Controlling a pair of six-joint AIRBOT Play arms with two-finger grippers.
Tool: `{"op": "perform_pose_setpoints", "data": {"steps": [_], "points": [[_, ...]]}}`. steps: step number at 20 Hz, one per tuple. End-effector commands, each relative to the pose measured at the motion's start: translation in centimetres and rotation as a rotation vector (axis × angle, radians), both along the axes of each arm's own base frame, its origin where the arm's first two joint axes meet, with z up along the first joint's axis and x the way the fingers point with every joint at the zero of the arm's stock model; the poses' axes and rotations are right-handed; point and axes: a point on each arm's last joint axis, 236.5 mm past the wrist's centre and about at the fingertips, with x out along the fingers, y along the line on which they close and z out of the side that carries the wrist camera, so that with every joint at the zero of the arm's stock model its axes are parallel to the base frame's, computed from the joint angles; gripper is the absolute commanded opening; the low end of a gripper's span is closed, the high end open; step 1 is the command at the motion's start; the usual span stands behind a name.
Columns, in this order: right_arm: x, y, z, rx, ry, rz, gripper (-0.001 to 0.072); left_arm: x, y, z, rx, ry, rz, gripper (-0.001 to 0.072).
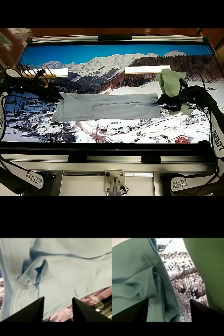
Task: Fold the shirts.
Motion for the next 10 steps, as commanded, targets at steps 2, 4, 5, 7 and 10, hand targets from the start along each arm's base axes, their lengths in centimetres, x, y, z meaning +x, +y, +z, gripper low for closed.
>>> {"op": "perform_pose_setpoints", "data": {"steps": [2, 4, 5, 7, 10], "points": [[0.2, 2.5, -1.6, 0.096, 0.027, -0.006, 0.0638, -0.1, -0.6, 1.1, 0.0, -0.017, -0.017, 0.0437], [0.3, 3.4, -1.6, 0.111, 0.023, 0.012, 0.0582, -0.2, -1.0, 1.6, 0.002, -0.028, -0.027, 0.0438], [0.3, 3.9, -1.6, 0.115, 0.021, 0.023, 0.0447, -0.2, -1.3, 2.0, 0.004, -0.036, -0.034, 0.0438], [0.3, 4.6, -1.5, 0.116, 0.019, 0.04, 0.0247, -0.3, -2.0, 2.6, 0.007, -0.05, -0.05, 0.0437], [0.3, 5.4, -0.3, 0.135, -0.008, 0.075, 0.0061, -0.4, -3.1, 3.8, 0.012, -0.077, -0.073, 0.0394]]}}
